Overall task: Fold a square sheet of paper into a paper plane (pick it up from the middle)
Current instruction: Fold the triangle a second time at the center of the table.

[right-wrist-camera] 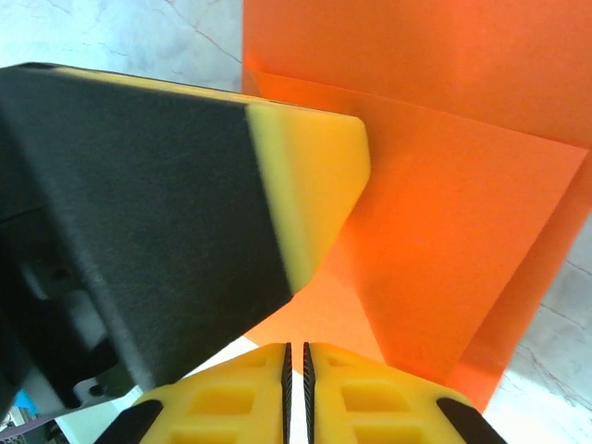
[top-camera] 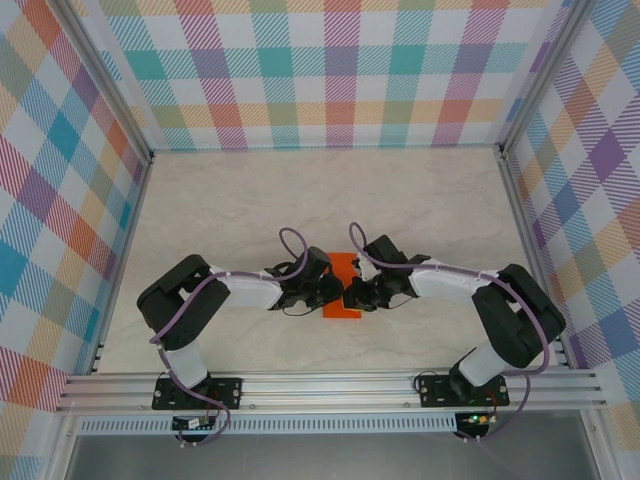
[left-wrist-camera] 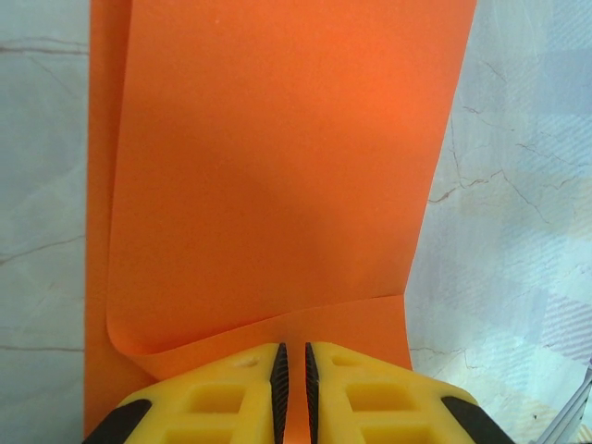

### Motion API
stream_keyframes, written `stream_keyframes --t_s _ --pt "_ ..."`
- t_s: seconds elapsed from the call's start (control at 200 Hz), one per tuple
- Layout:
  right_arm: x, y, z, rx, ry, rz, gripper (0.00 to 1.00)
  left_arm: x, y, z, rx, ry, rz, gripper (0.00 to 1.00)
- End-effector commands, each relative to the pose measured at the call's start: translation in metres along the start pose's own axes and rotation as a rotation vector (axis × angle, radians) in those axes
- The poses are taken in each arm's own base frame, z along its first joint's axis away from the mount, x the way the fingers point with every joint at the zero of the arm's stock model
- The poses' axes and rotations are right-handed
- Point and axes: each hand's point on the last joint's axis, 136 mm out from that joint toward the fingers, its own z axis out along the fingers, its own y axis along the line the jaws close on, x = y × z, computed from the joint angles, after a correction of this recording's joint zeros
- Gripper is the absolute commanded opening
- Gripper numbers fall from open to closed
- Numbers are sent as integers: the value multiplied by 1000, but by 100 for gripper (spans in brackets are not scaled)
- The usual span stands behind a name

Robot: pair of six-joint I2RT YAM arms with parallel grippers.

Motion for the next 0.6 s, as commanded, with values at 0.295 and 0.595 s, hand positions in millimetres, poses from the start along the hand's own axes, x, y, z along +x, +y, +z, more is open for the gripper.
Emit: stream_keyframes --t_s 0.295,0.595 --pt "22 -40 11 126 54 81 15 16 32 6 -108 41 11 17" --pt "24 -39 4 135 48 65 16 16 33 7 -112 41 10 17"
